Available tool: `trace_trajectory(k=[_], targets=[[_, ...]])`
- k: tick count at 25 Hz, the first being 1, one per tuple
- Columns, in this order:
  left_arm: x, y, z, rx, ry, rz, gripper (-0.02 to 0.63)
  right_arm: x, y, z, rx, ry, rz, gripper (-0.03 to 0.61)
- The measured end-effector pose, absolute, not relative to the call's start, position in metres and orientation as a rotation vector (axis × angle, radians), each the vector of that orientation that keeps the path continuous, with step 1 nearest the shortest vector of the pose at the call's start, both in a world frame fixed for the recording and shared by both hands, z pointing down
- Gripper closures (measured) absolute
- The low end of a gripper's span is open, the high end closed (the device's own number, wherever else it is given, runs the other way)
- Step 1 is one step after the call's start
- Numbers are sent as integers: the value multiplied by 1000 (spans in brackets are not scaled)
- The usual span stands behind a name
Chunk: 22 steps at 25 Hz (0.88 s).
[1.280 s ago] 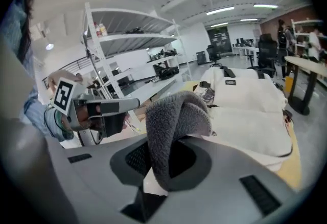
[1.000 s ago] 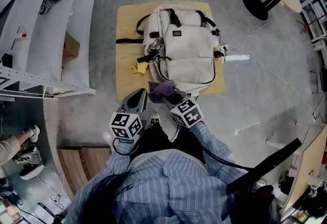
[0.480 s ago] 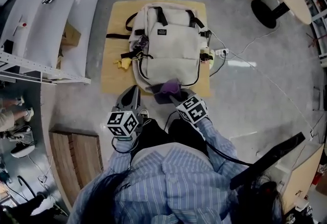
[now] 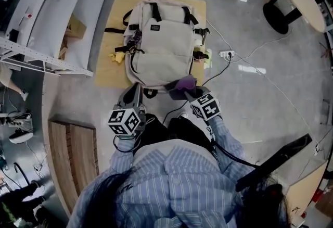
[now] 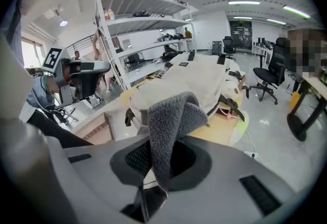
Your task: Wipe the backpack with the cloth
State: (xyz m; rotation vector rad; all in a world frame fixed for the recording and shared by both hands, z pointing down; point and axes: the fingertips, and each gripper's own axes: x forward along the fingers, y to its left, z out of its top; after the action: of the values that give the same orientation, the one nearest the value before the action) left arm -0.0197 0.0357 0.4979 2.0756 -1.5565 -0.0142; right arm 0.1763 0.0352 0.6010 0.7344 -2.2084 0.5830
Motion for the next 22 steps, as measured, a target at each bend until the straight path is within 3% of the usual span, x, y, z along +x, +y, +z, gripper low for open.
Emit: trace_trajectory(k=[10, 22], targets=[[38, 46, 502, 2143, -1488, 90, 609, 225, 21, 607, 692, -2203, 511, 529], [29, -6, 502, 2211, -1401, 97, 609, 224, -22, 616, 548, -2149, 282, 529]])
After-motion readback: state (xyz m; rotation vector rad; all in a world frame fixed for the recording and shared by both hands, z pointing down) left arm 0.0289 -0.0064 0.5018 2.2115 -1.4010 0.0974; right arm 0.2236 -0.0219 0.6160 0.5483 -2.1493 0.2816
